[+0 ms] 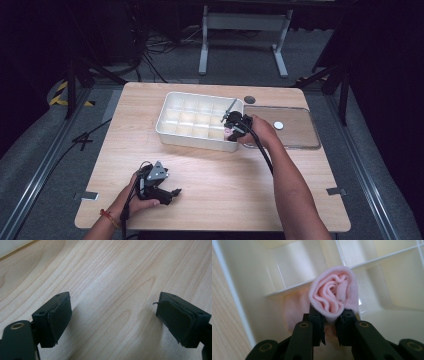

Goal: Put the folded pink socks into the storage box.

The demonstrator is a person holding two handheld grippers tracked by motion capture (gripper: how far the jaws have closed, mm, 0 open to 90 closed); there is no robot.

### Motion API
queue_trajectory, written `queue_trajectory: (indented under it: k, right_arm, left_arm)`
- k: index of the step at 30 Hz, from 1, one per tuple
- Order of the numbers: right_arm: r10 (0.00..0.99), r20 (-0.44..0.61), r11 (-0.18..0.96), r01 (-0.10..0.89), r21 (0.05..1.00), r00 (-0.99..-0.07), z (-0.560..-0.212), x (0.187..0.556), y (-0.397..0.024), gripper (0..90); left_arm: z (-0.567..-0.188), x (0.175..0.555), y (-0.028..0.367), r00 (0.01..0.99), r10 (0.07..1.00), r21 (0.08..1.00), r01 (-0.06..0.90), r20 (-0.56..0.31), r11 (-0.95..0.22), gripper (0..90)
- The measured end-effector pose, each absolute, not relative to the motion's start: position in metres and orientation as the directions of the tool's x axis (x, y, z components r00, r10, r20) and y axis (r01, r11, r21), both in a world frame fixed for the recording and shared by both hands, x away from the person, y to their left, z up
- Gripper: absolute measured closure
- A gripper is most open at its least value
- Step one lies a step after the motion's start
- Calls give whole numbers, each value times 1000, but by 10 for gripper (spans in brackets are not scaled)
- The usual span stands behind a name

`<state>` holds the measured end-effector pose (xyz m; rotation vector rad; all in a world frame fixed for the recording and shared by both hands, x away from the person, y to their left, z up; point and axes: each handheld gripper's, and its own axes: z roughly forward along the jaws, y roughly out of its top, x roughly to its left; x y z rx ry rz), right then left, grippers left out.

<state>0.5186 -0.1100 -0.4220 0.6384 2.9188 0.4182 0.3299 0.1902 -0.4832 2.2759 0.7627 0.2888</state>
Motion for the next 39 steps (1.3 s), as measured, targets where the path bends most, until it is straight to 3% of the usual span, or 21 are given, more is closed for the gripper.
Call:
queue_trajectory:
  k: [13,28,39]
  right_arm:
    - [441,-78,858,395,327,-894,-419,513,-113,727]
    - [461,-80,839,405,364,-884,-411,509,-117,616]
    - [481,-95,820,409,401,-872,-399,507,-123,594]
  left_arm:
    - [-483,330,190,801,599,689,441,-12,-575,134]
    - [-483,330,190,800,599,689,441,-12,-575,133]
    - [-483,330,190,801,599,687,446,-20,-574,133]
